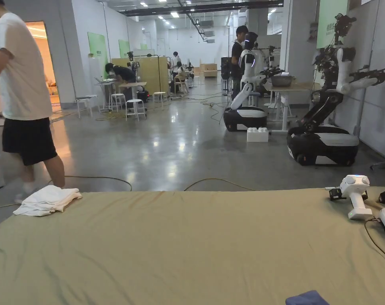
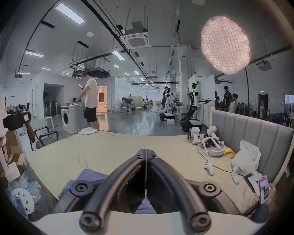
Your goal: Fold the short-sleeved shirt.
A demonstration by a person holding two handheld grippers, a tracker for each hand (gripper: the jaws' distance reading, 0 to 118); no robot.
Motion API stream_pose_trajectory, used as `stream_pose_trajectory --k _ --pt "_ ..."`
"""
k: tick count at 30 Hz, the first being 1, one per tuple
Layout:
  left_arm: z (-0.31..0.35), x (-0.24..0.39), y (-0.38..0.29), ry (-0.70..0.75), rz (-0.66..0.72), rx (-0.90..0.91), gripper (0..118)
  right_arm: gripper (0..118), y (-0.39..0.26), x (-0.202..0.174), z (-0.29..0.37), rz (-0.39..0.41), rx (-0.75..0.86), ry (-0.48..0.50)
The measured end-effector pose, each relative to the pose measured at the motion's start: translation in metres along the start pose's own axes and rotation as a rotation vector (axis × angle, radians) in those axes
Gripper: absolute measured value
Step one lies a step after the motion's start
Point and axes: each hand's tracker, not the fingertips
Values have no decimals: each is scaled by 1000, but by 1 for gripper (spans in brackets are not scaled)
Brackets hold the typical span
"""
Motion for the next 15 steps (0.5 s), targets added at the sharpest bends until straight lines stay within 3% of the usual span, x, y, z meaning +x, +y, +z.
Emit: stream_pose_trajectory --k 6,12,15 --pt "-2 5 1 -37 -12 -8 0 0 1 -7 -3 60 18 -13" --pt "-27 -2 -10 -82 34 -102 0 0 -8 5 -16 10 -28 -15" --pt "-77 -16 -39 -132 107 -297 0 0 -20 12 -25 -33 -92 -17"
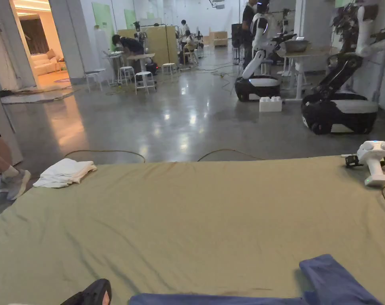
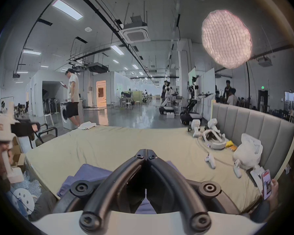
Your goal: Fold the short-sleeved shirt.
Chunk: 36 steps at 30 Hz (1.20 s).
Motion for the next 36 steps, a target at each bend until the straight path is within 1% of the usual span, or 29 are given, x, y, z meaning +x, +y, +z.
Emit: stream_pose_trajectory --k 1,2,3,4,5,6,8,10,13,15,16,18,19,20,22,24,25,27,29,30,31,32,33,34,36 --pt "-20 -9 -8 -19 42 -37 0 0 -5 4 -3 -18 -28 5" --pt "-43 -21 -16 -26 81 -87 5 0 -10 8 -6 -33 -47 7" --pt "-67 -32 -25 -50 107 -139 18 0 -15 12 -9 -43 -69 4" --pt "-94 -43 -35 -64 126 -185 48 0 -20 17 -13 -55 -101 -1" --pt "-119 -51 -44 -72 150 -242 67 0 -25 21 -15 -67 -124 -8" --pt "-146 -63 -53 -86 194 -290 73 0 -31 25 -19 -82 -150 -20" --pt "-210 -89 -73 -65 290 -405 74 0 -39 35 -26 -120 -206 -36" --pt "-263 -102 -94 40 288 -499 74 0 -48 44 -32 -148 -247 -69" --pt "-324 -117 -125 139 226 -597 73 0 -61 60 -41 -196 -319 -125" --pt "-348 -119 -139 167 192 -640 71 0 -68 68 -44 -211 -362 -163" --pt "-357 -118 -144 169 188 -656 66 0 -71 72 -45 -211 -374 -176" --pt "-364 -115 -152 155 181 -688 62 0 -75 73 -49 -213 -404 -197" --pt "-368 -111 -156 174 155 -698 61 0 -77 74 -51 -214 -416 -201" --pt "-368 -104 -157 204 96 -701 54 0 -79 75 -53 -214 -423 -204" --pt "-363 -96 -155 193 76 -687 42 0 -81 75 -59 -216 -436 -204" --pt "-363 -87 -154 195 39 -694 23 0 -83 76 -71 -221 -450 -192" --pt "-364 -83 -155 180 25 -699 12 0 -83 77 -80 -225 -462 -183" --pt "-371 -73 -162 210 -46 -724 10 0 -83 80 -91 -216 -471 -162" --pt "-376 -75 -167 212 -37 -735 10 0 -81 90 -117 -186 -477 -133" --pt "-378 -77 -168 211 -27 -744 10 5 -80 101 -137 -171 -502 -110" --pt "-379 -78 -167 209 -22 -746 10 34 -81 111 -157 -162 -533 -90" --pt "-379 -79 -165 202 -17 -755 10 62 -84 123 -181 -176 -570 -72" --pt "-380 -83 -165 197 -14 -761 10 76 -88 135 -204 -187 -610 -73" --pt "-380 -83 -164 193 -16 -766 10 75 -96 153 -228 -213 -614 -61" --pt "-381 -82 -164 184 -25 -762 10 75 -110 174 -274 -244 -703 -72"
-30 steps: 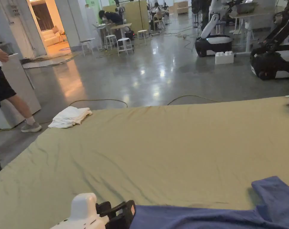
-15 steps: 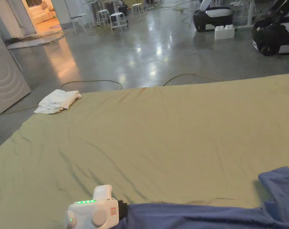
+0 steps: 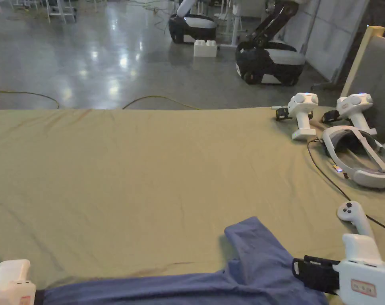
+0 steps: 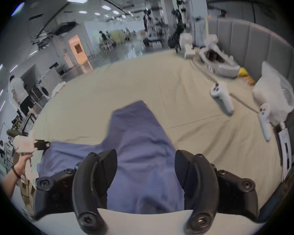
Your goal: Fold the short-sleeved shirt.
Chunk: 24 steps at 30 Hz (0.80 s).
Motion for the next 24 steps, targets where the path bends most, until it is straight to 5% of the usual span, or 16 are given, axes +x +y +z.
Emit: stream_pose_trajectory --k 4,7,8,10,15,24 --pt "0 2 1 8 -10 -6 10 72 19 29 -96 4 -272 -173" --pt "-2 2 1 14 -20 -9 10 63 14 32 -121 -8 -302 -193" --pt "-2 2 1 14 -19 -10 10 52 15 26 -115 16 -268 -206" --pt "-2 2 2 15 -18 -11 10 0 14 18 -107 91 -237 -200" --pt "45 -18 5 -91 72 20 8 0 12 19 -76 -14 -173 -121" --pt "211 -72 -105 -279 135 204 7 0 -76 -11 113 49 21 -77"
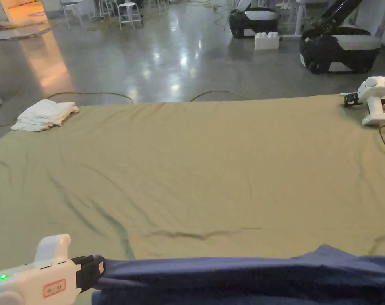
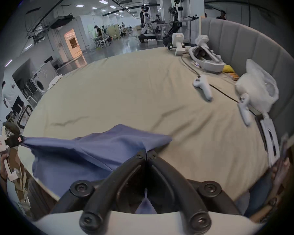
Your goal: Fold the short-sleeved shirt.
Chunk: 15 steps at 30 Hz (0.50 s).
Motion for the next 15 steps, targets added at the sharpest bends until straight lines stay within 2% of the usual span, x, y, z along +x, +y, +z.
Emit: stream_pose_trajectory --k 3,5,9,10,12,13,14,15 --pt "22 -10 -47 -9 36 -30 7 0 -50 0 35 4 -22 -29" --pt "22 -13 -73 4 24 -55 7 0 -77 4 44 -27 -34 -36" --pt "18 -27 -106 12 97 -112 7 0 -110 8 42 -62 -74 -48" --pt "15 -30 -110 14 105 -127 7 0 -116 24 31 -88 -82 -45" --pt "11 -30 -116 20 112 -112 10 0 -121 26 21 -108 -78 -33" --pt "8 -30 -117 21 113 -108 24 13 -123 25 16 -109 -75 -38" --pt "6 -29 -117 25 111 -108 51 38 -125 21 15 -109 -67 -43" --pt "5 -29 -117 46 109 -103 86 63 -126 19 14 -106 -57 -49"
